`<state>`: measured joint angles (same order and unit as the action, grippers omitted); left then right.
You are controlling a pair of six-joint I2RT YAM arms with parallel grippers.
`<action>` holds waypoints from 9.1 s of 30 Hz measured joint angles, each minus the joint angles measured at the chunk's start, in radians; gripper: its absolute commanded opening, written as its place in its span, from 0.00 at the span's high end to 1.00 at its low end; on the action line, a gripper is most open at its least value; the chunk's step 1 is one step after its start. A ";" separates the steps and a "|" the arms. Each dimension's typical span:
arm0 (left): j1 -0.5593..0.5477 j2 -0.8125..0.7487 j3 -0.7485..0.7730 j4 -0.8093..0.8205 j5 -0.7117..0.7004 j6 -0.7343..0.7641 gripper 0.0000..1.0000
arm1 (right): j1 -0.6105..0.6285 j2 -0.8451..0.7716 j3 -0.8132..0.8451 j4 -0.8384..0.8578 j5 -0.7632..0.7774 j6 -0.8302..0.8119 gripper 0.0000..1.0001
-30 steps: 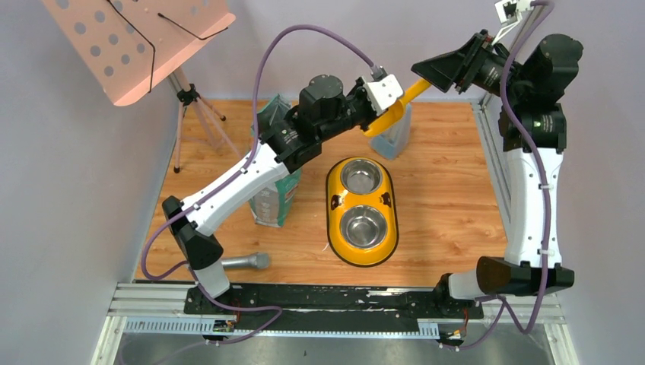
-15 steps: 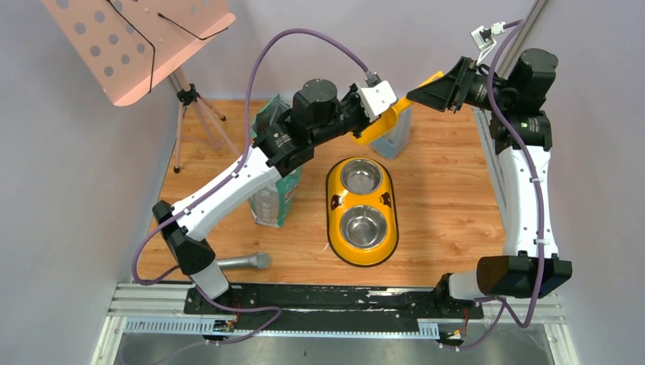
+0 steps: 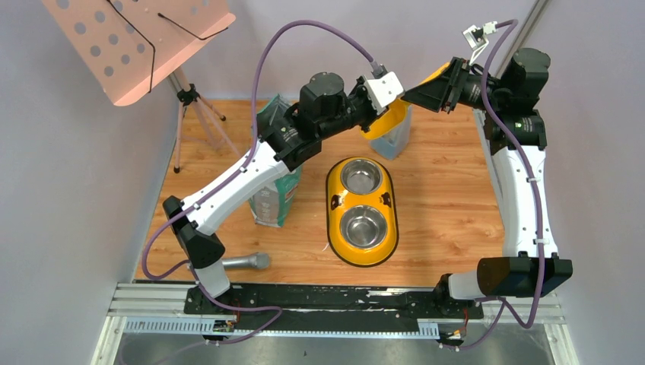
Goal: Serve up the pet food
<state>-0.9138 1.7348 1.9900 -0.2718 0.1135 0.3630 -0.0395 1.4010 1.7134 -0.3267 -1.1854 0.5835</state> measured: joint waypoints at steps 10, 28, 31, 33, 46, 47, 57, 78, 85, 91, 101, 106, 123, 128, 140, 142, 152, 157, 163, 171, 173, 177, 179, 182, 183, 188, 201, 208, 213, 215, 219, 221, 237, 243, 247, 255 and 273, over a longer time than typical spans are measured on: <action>0.000 0.003 0.002 -0.003 0.000 -0.003 1.00 | 0.004 -0.003 -0.001 0.015 0.024 0.004 0.81; 0.000 0.007 0.010 -0.005 0.005 -0.004 1.00 | 0.004 -0.011 -0.009 0.017 0.028 -0.007 0.70; 0.000 0.008 0.010 -0.005 0.005 -0.005 1.00 | 0.004 -0.011 -0.009 0.017 0.027 -0.005 0.57; 0.000 0.009 0.010 -0.005 0.008 -0.006 1.00 | 0.004 -0.011 -0.008 0.016 0.024 -0.001 0.53; -0.001 0.010 0.023 0.034 0.028 0.000 1.00 | -0.008 -0.006 0.114 -0.085 0.021 -0.028 0.58; -0.002 0.010 0.023 0.035 0.028 0.002 1.00 | -0.009 -0.006 0.116 -0.092 0.021 -0.034 0.59; -0.002 0.010 0.023 -0.016 0.033 0.006 1.00 | -0.024 0.001 0.140 -0.203 -0.001 -0.111 0.43; -0.002 -0.002 -0.024 0.001 0.053 0.005 1.00 | -0.104 0.056 0.229 -0.296 -0.114 -0.124 0.48; -0.002 0.000 -0.013 -0.002 0.064 0.005 1.00 | -0.072 0.059 0.217 -0.378 -0.101 -0.184 0.56; -0.002 0.002 0.001 -0.005 0.064 0.005 1.00 | -0.060 0.071 0.217 -0.399 -0.102 -0.201 0.64; -0.002 0.003 0.001 -0.024 0.070 0.002 1.00 | -0.060 0.086 0.248 -0.412 -0.072 -0.208 0.57; -0.002 0.003 0.001 -0.027 0.069 0.002 1.00 | -0.060 0.088 0.251 -0.409 -0.068 -0.210 0.81; 0.009 -0.041 0.173 -0.349 -0.037 -0.013 0.11 | -0.060 0.045 0.166 -0.560 0.079 -0.461 1.00; 0.066 -0.143 0.236 -0.582 -0.146 0.012 0.11 | -0.055 0.018 0.117 -0.599 0.191 -0.552 1.00; 0.482 -0.003 0.473 -1.080 -0.137 -0.071 0.24 | 0.102 0.068 0.223 -0.587 0.360 -0.616 1.00; 0.489 0.000 0.407 -1.113 -0.103 -0.095 0.28 | 0.139 0.090 0.251 -0.589 0.373 -0.620 1.00; 0.489 0.014 0.399 -1.168 -0.116 -0.123 0.46 | 0.330 0.213 0.538 -0.529 0.427 -0.610 1.00; 0.489 0.011 0.420 -1.201 -0.140 -0.114 0.50 | 0.390 0.220 0.610 -0.479 0.444 -0.612 1.00; 0.496 0.011 0.417 -1.229 -0.177 -0.111 0.71 | 0.432 0.238 0.608 -0.454 0.447 -0.612 1.00; 0.522 0.011 0.438 -1.258 -0.144 -0.117 1.00 | 0.515 0.261 0.575 -0.362 0.474 -0.613 1.00; 0.523 0.011 0.442 -1.262 -0.107 -0.126 1.00 | 0.552 0.281 0.582 -0.328 0.491 -0.613 1.00; 0.527 0.013 0.446 -1.257 -0.050 -0.150 1.00 | 0.608 0.328 0.586 -0.265 0.515 -0.622 1.00; 0.528 0.019 0.463 -1.263 -0.038 -0.161 1.00 | 0.624 0.347 0.583 -0.246 0.520 -0.637 1.00; 0.528 0.033 0.495 -1.280 -0.019 -0.176 1.00 | 0.632 0.351 0.528 -0.227 0.521 -0.660 1.00; 0.528 0.037 0.504 -1.282 -0.012 -0.179 1.00 | 0.633 0.350 0.504 -0.223 0.521 -0.669 1.00; 0.528 0.053 0.533 -1.288 0.053 -0.193 1.00 | 0.647 0.361 0.439 -0.269 0.534 -0.734 1.00; 0.532 -0.108 0.180 -1.000 0.280 -0.210 1.00 | 0.680 0.454 0.408 -0.421 0.578 -0.816 1.00; 0.534 -0.099 0.167 -0.953 0.308 -0.258 1.00 | 0.684 0.452 0.255 -0.301 0.614 -0.829 1.00; 0.536 -0.098 0.161 -0.940 0.304 -0.270 1.00 | 0.685 0.435 0.190 -0.214 0.608 -0.829 1.00; 0.537 -0.097 0.159 -0.936 0.302 -0.274 1.00 | 0.686 0.439 0.189 -0.209 0.607 -0.836 1.00; 0.537 -0.096 0.135 -0.907 0.306 -0.296 1.00 | 0.687 0.449 0.177 -0.193 0.591 -0.853 1.00; 0.536 -0.096 0.113 -0.881 0.312 -0.314 1.00 | 0.687 0.451 0.150 -0.167 0.577 -0.861 1.00; 0.537 -0.065 0.026 -0.780 0.180 -0.343 1.00 | 0.706 0.578 0.150 -0.054 0.418 -0.830 1.00; 0.537 -0.042 0.025 -0.755 0.161 -0.341 1.00 | 0.649 0.636 0.234 -0.132 0.323 -0.694 1.00; 0.529 -0.024 0.026 -0.745 0.147 -0.317 1.00 | 0.612 0.640 0.240 -0.159 0.266 -0.596 1.00; 0.525 -0.010 0.091 -0.793 0.113 -0.263 1.00 | 0.557 0.634 0.289 -0.183 0.208 -0.346 1.00; 0.533 -0.006 0.198 -0.893 0.034 -0.172 1.00 | 0.541 0.530 0.388 -0.246 0.388 -0.119 1.00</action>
<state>-0.3809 1.7287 2.1876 -1.1652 0.1474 0.1909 0.5014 1.9312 2.1014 -0.5732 -0.7979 0.4641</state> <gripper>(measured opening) 0.007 0.286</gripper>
